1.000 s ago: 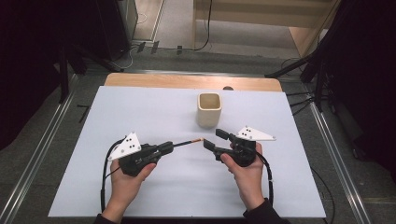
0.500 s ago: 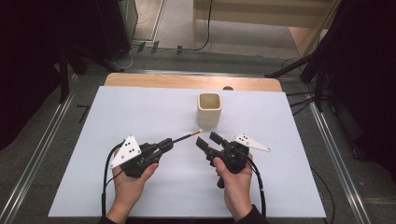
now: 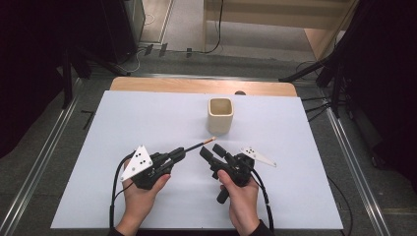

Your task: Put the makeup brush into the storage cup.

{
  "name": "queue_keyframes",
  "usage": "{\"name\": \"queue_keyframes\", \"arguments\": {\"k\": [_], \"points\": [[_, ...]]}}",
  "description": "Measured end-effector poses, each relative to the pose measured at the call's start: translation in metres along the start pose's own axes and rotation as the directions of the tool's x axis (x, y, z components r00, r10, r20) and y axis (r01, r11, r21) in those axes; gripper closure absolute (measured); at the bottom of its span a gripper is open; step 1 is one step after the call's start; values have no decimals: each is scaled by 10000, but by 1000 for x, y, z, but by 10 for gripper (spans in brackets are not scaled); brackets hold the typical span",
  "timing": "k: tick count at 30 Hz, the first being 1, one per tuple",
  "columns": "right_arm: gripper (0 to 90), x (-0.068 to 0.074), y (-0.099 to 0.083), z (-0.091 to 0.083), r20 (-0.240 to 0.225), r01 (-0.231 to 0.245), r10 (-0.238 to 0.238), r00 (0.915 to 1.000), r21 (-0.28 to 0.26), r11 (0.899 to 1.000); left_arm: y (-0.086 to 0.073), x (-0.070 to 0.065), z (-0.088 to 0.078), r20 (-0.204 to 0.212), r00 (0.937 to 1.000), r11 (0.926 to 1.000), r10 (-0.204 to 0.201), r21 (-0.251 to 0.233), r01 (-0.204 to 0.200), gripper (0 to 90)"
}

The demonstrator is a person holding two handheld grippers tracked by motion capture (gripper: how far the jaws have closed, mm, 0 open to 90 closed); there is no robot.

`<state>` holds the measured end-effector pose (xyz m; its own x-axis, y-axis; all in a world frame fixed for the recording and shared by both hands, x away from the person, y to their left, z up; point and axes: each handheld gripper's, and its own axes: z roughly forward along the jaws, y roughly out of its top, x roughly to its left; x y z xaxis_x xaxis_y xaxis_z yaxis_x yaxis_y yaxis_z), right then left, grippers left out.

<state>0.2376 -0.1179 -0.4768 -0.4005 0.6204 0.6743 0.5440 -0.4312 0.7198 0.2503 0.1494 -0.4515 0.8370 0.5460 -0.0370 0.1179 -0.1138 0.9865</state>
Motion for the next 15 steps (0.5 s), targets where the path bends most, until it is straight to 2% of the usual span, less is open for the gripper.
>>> {"name": "queue_keyframes", "arguments": {"k": [4,7,8,10,11,15], "points": [[374,-1,-3,0,-130,-926,926,9956,15,9957,0,-1,0,-18,10000,10000,62,-44,-62,859],[385,-2,-4,1,-349,-1391,1393,9896,80,9902,-1,-3,1,24,10000,9999,94,-59,-94,860],[392,-3,-4,1,-472,-1626,1632,9855,152,9866,-1,-3,1,4,9999,9999,114,-56,-114,859],[416,-4,-4,0,-845,-2274,2284,9699,205,9736,-2,-4,2,2,9999,9999,134,-77,-134,859],[424,-4,-4,0,-868,-2418,2425,9662,186,9701,-2,-5,3,2,9999,9999,125,-77,-125,859],[433,-6,-4,-1,-772,-2625,2635,9616,227,9647,-3,-7,4,25,9999,9999,124,-116,-124,859]]}}
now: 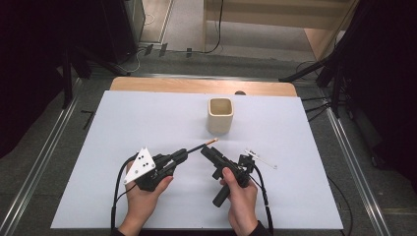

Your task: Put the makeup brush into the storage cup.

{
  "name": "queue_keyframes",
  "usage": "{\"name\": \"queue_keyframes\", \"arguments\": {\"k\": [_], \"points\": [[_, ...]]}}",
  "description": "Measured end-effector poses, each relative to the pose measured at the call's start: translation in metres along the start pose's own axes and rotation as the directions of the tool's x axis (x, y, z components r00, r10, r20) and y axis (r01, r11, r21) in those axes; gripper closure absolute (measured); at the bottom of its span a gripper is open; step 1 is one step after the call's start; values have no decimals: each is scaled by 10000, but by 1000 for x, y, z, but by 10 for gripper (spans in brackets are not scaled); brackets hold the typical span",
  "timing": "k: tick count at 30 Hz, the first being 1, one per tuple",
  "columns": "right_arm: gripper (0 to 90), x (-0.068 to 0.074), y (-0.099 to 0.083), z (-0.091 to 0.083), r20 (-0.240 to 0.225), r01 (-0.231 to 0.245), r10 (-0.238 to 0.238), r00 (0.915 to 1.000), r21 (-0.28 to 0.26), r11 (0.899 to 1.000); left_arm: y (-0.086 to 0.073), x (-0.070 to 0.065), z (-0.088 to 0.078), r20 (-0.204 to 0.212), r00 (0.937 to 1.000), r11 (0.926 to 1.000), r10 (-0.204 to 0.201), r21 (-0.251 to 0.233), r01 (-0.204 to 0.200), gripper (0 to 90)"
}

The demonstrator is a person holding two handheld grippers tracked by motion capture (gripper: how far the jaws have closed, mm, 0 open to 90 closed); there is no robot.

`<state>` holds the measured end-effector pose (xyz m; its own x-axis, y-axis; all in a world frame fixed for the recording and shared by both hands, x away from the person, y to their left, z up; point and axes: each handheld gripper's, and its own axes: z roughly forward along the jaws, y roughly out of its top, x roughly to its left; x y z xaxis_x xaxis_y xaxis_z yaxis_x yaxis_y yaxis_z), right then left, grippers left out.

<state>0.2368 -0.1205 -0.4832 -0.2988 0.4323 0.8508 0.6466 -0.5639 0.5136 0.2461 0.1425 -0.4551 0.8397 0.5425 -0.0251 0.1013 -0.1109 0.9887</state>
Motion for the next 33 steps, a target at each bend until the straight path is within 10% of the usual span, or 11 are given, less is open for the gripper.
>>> {"name": "queue_keyframes", "arguments": {"k": [33], "points": [[580,-14,2,-4,273,-927,926,9953,43,9957,-11,-23,15,357,9991,9997,225,124,-230,859]]}}
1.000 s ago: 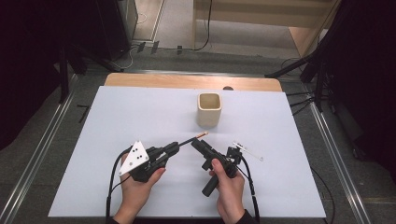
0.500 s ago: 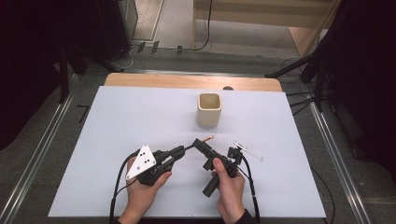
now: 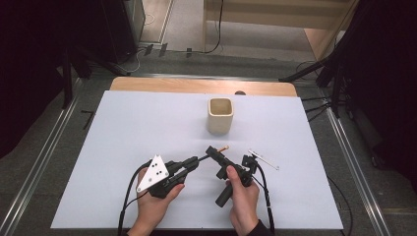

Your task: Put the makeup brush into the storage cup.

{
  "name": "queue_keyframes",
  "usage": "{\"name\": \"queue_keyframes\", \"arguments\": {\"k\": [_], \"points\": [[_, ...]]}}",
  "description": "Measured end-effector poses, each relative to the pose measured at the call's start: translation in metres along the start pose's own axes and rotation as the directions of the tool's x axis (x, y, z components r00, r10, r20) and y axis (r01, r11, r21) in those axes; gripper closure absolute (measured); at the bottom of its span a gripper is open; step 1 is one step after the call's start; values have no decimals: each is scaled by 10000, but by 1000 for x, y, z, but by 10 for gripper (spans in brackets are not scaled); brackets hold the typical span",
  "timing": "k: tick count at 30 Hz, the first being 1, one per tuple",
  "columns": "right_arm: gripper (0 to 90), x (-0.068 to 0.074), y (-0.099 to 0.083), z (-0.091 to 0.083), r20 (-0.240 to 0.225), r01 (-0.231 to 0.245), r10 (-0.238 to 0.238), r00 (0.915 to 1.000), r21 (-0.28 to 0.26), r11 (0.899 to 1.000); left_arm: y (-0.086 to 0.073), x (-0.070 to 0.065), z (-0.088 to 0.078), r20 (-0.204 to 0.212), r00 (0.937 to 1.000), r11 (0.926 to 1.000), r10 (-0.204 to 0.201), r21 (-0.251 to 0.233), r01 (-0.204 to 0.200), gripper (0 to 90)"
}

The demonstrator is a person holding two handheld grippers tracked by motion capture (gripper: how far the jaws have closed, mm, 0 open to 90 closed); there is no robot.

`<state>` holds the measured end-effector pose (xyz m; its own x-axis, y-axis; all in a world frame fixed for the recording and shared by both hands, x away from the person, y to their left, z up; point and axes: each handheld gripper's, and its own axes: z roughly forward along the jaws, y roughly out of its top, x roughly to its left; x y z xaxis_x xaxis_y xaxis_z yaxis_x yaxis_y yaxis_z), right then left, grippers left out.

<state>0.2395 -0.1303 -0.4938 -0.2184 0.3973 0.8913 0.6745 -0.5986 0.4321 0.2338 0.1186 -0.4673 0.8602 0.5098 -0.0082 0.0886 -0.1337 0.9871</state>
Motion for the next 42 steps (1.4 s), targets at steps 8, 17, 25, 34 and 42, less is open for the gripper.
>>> {"name": "queue_keyframes", "arguments": {"k": [8,17,25,34,42], "points": [[845,1,7,-10,-348,99,-85,9994,403,9991,-3,2,5,575,9943,9955,-895,373,874,634],[846,9,13,-16,226,1948,-1943,9807,-254,9805,0,8,2,-131,9919,9857,-1265,1105,1272,122],[846,15,16,-19,765,3194,-3154,9459,-471,9464,0,15,-3,-35,9904,9828,-1381,1229,1375,0],[846,19,18,-21,1033,4028,-3959,9124,-567,9135,-1,28,-19,-531,9908,9845,-1242,1182,1297,0],[847,24,19,-20,1350,4921,-4825,8654,-481,8692,-7,45,-39,-1115,9852,9845,-1298,1038,1415,0]]}}
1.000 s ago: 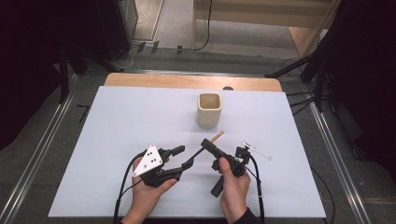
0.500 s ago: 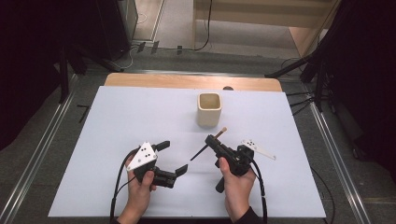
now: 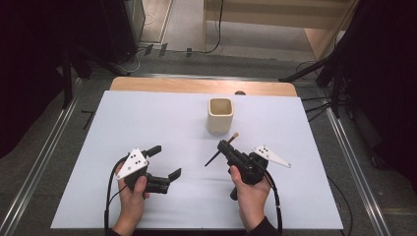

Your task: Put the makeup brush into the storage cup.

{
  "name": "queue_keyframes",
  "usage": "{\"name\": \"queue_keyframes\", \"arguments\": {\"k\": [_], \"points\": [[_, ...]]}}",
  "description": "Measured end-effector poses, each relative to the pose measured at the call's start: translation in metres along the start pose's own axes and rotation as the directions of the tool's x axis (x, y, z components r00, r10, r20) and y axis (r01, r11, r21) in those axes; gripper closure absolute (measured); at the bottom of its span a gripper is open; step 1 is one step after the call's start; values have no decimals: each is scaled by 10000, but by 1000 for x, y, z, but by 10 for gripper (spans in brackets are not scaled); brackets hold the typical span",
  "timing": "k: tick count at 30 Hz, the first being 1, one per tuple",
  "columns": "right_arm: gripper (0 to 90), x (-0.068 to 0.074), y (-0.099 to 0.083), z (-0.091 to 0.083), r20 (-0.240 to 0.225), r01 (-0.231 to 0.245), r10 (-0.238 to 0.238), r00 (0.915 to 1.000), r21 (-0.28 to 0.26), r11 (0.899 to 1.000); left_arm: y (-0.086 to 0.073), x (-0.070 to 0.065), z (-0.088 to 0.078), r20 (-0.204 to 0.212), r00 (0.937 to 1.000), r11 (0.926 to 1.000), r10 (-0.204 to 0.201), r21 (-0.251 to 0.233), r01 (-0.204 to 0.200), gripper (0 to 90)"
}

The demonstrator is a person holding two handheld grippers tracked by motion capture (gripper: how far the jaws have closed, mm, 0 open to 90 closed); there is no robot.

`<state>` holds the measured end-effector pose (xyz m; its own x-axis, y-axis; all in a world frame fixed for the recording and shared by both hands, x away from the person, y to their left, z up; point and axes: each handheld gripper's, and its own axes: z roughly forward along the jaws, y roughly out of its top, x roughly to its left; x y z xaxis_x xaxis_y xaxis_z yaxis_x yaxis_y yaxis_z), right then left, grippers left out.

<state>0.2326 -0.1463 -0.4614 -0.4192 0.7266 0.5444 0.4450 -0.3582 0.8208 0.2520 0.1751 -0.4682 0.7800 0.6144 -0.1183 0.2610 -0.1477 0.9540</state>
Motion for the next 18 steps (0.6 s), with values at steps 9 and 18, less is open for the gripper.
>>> {"name": "queue_keyframes", "arguments": {"k": [9,18], "points": [[847,0,12,-2,396,1125,-1115,9930,-224,9934,-5,16,-23,-594,9982,9999,-26,-114,19,0],[847,-7,28,-2,623,1499,-1473,9871,-393,9879,-12,28,-46,-980,9952,9998,-66,-203,46,0]]}}
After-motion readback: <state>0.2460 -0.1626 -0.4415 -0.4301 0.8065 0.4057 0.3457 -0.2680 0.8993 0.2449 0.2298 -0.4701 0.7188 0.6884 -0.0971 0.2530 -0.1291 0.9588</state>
